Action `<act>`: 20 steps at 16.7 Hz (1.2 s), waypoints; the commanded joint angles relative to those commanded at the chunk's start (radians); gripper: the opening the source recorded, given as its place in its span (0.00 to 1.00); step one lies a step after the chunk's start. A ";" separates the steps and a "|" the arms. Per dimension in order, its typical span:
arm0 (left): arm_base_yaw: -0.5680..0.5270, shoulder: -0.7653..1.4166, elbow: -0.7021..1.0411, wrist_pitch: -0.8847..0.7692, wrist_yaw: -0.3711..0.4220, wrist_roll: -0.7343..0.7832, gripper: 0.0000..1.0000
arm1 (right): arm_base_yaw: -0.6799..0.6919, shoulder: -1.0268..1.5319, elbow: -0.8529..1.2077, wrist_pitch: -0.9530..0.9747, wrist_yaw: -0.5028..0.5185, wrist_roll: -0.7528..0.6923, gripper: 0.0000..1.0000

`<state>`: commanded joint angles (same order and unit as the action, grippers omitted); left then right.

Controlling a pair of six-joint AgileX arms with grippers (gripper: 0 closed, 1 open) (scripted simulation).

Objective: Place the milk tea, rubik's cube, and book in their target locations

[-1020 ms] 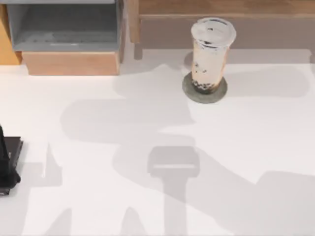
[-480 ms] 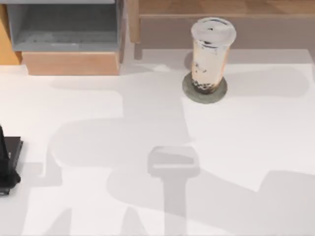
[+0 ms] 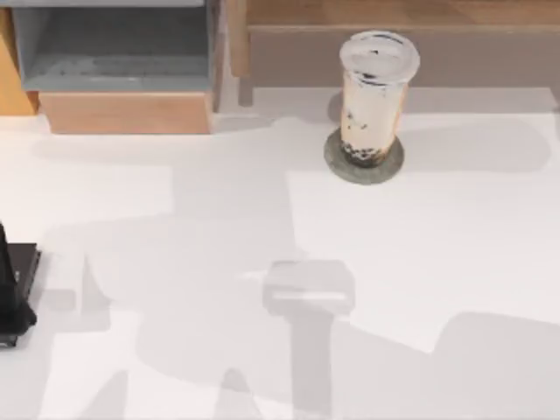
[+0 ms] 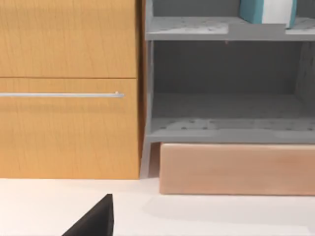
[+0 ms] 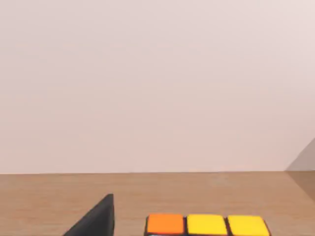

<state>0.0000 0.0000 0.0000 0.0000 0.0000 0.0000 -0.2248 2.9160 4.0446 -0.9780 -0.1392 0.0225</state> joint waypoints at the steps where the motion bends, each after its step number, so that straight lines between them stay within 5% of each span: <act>1: 0.000 0.000 0.000 0.000 0.000 0.000 1.00 | -0.007 -0.052 -0.056 0.017 0.014 0.000 1.00; 9: 0.000 0.000 0.000 0.000 0.000 0.000 1.00 | -0.052 -0.731 -0.864 0.238 0.152 -0.019 1.00; 20: 0.000 0.000 0.000 0.000 0.000 0.000 1.00 | 0.014 -1.938 -2.698 0.628 0.241 -0.067 1.00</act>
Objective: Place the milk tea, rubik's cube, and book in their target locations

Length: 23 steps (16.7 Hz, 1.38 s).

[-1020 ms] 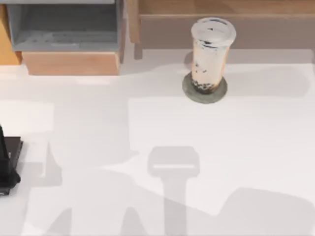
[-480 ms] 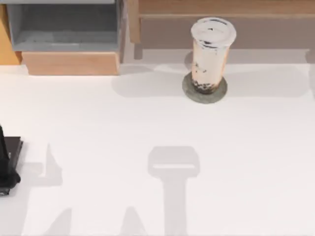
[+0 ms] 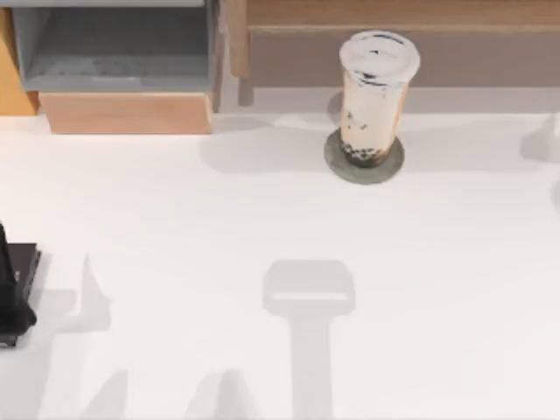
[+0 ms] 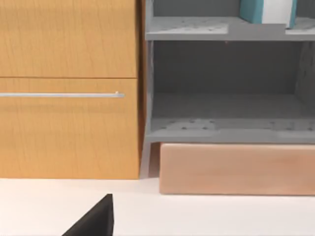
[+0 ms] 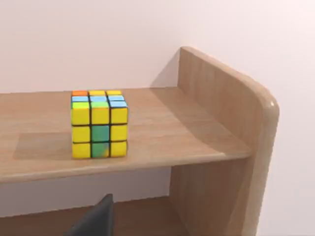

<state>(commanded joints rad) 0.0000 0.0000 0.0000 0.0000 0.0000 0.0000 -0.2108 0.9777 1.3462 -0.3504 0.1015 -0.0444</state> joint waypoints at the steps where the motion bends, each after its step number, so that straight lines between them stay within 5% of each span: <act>1: 0.000 0.000 0.000 0.000 0.000 0.000 1.00 | 0.015 -0.101 -0.161 0.033 -0.002 -0.001 1.00; 6: 0.000 0.000 0.000 0.000 0.000 0.000 1.00 | 0.100 -0.551 -0.812 0.189 -0.035 0.008 1.00; 11: 0.000 0.000 0.000 0.000 0.000 0.000 1.00 | 0.178 -0.864 -1.212 0.305 -0.080 0.032 1.00; 23: -0.002 0.010 0.009 0.005 -0.002 0.000 1.00 | 0.211 -0.978 -1.346 0.350 -0.101 0.044 1.00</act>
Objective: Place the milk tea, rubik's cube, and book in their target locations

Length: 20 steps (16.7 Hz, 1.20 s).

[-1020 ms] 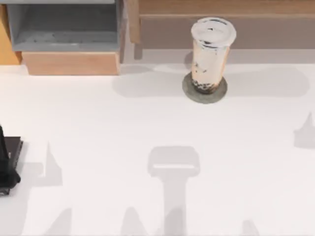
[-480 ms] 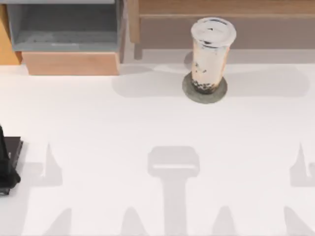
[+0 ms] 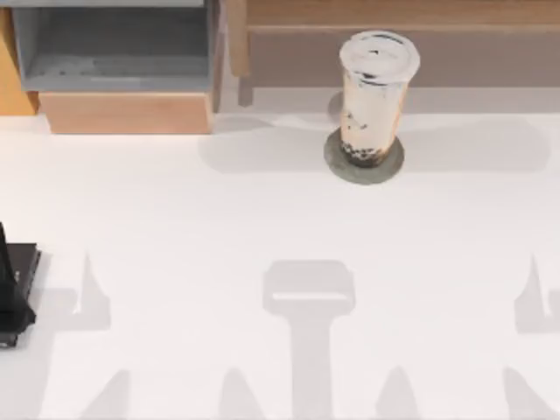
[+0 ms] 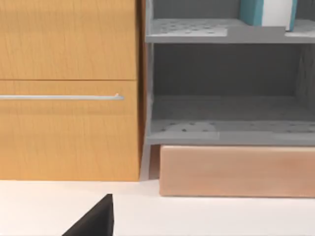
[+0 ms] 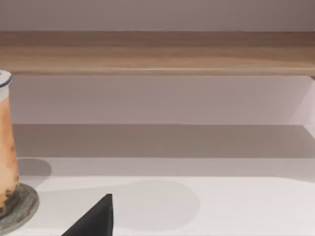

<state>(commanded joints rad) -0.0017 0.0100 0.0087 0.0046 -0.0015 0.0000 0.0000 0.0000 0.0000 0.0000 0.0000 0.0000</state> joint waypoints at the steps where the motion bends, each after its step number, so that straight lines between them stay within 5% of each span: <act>1: -0.004 0.021 0.017 0.009 -0.003 0.000 1.00 | 0.000 0.000 0.000 0.000 0.000 0.000 1.00; 7: -0.054 0.362 0.276 0.142 -0.048 0.001 1.00 | 0.000 0.000 0.000 0.000 0.000 0.000 1.00; 20: -0.211 1.614 1.051 0.533 -0.182 -0.006 1.00 | 0.000 0.000 0.000 0.000 0.000 0.000 1.00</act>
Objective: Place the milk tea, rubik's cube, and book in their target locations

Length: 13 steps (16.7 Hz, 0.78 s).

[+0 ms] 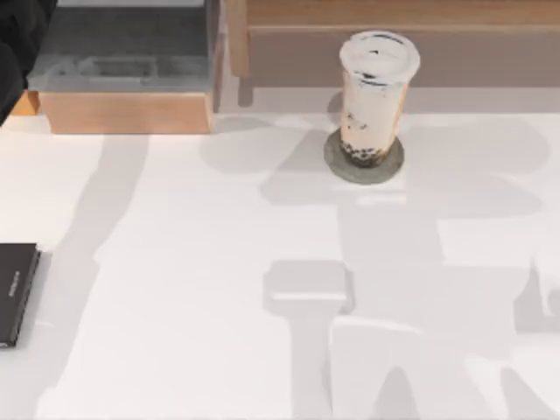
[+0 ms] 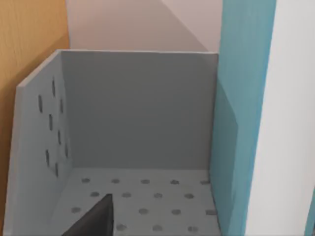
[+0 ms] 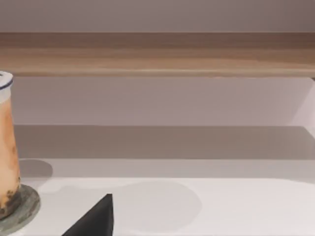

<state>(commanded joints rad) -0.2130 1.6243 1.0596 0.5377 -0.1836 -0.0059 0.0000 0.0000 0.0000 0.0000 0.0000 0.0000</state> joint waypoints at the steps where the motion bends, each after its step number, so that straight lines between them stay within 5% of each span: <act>1: -0.009 0.068 0.045 0.023 -0.007 0.000 1.00 | 0.000 0.000 0.000 0.000 0.000 0.000 1.00; 6: -0.039 0.273 0.194 0.101 -0.031 0.002 1.00 | 0.000 0.000 0.000 0.000 0.000 0.000 1.00; 13: -0.037 0.291 0.208 0.106 -0.031 0.002 1.00 | 0.000 0.000 0.000 0.000 0.000 0.000 1.00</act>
<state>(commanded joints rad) -0.2503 1.9150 1.2672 0.6441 -0.2151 -0.0039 0.0000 0.0000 0.0000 0.0000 0.0000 0.0000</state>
